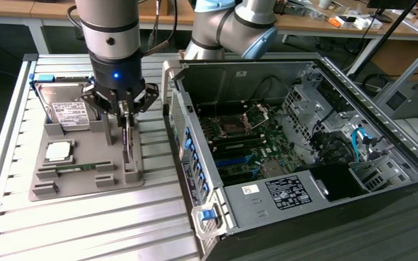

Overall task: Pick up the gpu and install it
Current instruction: 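Pick up the gpu and move the gpu toward the slot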

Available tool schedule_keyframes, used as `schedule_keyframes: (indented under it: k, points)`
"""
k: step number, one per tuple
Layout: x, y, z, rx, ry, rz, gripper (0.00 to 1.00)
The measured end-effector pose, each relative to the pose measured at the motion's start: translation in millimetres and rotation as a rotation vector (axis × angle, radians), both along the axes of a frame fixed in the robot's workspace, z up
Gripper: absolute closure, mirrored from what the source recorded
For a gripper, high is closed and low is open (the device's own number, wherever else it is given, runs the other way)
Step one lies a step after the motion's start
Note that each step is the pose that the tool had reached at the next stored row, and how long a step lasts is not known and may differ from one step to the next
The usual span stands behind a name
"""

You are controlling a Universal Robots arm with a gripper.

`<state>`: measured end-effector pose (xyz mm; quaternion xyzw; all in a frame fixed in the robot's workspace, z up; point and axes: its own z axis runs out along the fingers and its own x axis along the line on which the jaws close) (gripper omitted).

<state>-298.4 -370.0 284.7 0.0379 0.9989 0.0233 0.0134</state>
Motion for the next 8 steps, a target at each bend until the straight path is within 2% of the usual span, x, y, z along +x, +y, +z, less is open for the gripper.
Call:
schedule_keyframes:
  k: [8]
  points:
    - [0.0,0.0,11.7,0.0003,0.0001,0.0,0.73]
